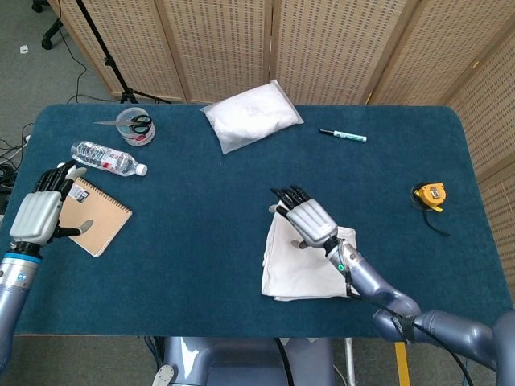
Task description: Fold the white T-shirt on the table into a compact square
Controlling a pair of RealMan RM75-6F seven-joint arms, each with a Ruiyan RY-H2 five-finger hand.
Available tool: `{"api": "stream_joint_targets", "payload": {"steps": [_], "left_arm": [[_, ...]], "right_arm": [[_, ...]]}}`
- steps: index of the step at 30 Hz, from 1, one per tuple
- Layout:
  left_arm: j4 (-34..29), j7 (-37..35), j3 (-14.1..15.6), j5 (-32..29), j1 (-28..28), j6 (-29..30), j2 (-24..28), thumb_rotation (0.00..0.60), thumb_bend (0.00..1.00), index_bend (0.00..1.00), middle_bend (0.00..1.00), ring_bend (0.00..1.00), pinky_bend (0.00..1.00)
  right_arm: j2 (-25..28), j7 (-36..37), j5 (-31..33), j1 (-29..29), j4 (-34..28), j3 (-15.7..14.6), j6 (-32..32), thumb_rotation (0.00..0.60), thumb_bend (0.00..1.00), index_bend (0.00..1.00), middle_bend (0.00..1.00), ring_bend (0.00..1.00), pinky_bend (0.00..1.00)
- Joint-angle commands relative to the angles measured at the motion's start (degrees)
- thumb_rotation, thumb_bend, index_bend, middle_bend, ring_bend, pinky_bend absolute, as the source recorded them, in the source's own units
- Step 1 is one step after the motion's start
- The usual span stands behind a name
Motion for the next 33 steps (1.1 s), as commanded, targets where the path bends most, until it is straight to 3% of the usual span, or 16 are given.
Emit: {"api": "stream_joint_targets", "payload": {"steps": [1,17,33], "left_arm": [[0.41,0.42,-0.07,-0.43,-0.2,-0.26,-0.28,0.6,0.2,0.0,0.0,0.0,0.0],[1.07,1.32,-0.26,-1.59,-0.56,-0.76,-0.92,0.6,0.2,0.0,0.0,0.0,0.0],[1.2,1.02,-0.38,-1.98,-0.62,-1.1,-0.83,0.6,0.2,0.0,0.0,0.0,0.0]], "right_arm": [[3.42,-0.6,12.47,4.27,-1.36,2.41,-9.79,0.6,0.1,0.3,0.0,0.0,0.0],[-1.19,-2.58,23.28,9.53,5.83,0.39,-14.53,0.6,0.25,0.39,0.0,0.0,0.0],[-3.9,-4.94,28.49,12.6,9.17,-3.17,-15.76,0.6,0.28,0.44,0.0,0.0,0.0]]}}
